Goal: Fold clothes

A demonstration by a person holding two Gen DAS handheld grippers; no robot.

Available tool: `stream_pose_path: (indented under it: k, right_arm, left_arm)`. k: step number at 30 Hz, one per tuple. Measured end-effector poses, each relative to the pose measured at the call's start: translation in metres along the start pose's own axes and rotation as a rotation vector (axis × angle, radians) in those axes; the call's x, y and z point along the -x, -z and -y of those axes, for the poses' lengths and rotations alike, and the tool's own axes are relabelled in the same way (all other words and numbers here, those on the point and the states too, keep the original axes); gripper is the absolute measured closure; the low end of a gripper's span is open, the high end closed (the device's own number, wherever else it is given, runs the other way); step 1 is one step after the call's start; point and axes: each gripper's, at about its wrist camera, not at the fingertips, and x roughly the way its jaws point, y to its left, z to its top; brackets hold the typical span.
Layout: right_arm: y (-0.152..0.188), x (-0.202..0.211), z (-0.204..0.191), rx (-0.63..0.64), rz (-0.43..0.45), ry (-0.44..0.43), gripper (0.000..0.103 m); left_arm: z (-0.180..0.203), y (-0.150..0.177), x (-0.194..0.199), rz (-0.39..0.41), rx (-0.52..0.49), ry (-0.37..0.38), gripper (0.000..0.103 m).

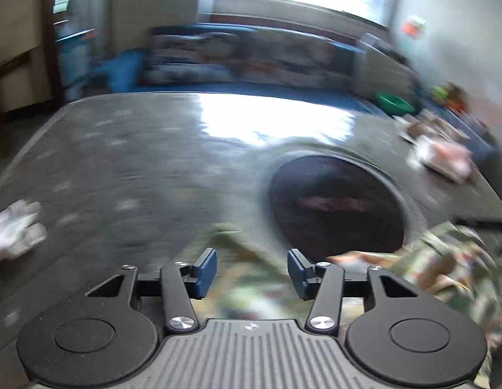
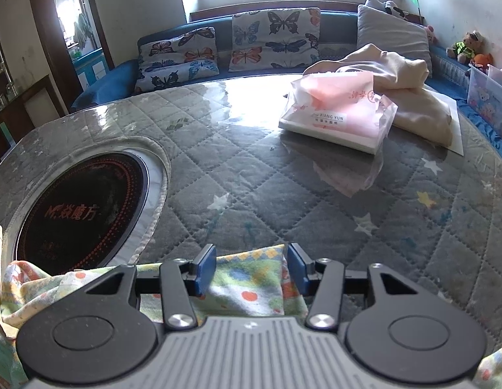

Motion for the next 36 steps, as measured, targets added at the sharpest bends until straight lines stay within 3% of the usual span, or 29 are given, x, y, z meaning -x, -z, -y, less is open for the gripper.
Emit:
stream_pose_path:
  k: [4,9,13,15,18,22,28,32,36]
  right_arm:
    - [0.000,0.001,0.001,-0.001,-0.003,-0.008,0.061]
    - [0.002,0.003,0.005,-0.003,0.003,-0.004,0.079]
    - [0.003,0.006,0.009,-0.013,0.019,-0.003,0.091]
    - [0.004,0.010,0.009,-0.016,0.033,-0.006,0.092]
    - [0.005,0.023,0.009,-0.025,0.075,-0.023,0.094]
    - [0.009,0.061,0.011,-0.037,0.154,-0.087,0.095]
    - [0.050,0.134,0.009,0.047,0.243,-0.164,0.096]
    - [0.098,0.153,0.008,0.121,0.134,-0.173,0.100]
    - [0.130,0.153,0.011,0.175,0.008,-0.140,0.100]
  left_arm:
    - [0.041,-0.005,-0.043,-0.073,-0.114,0.077,0.049]
    - [0.065,-0.001,-0.070,-0.117,-0.194,0.093,0.051]
    - [0.075,0.002,-0.077,-0.104,-0.234,0.100,0.081]
    - [0.077,0.001,-0.075,-0.093,-0.234,0.107,0.088]
    - [0.076,-0.005,-0.066,-0.052,-0.207,0.116,0.091]
    - [0.070,-0.015,-0.033,0.034,-0.168,0.185,0.092]
    - [0.054,0.007,0.031,0.148,-0.193,0.377,0.093]
    - [0.054,0.049,0.052,0.144,-0.331,0.485,0.096]
    - [0.063,0.088,0.052,0.040,-0.477,0.525,0.096]
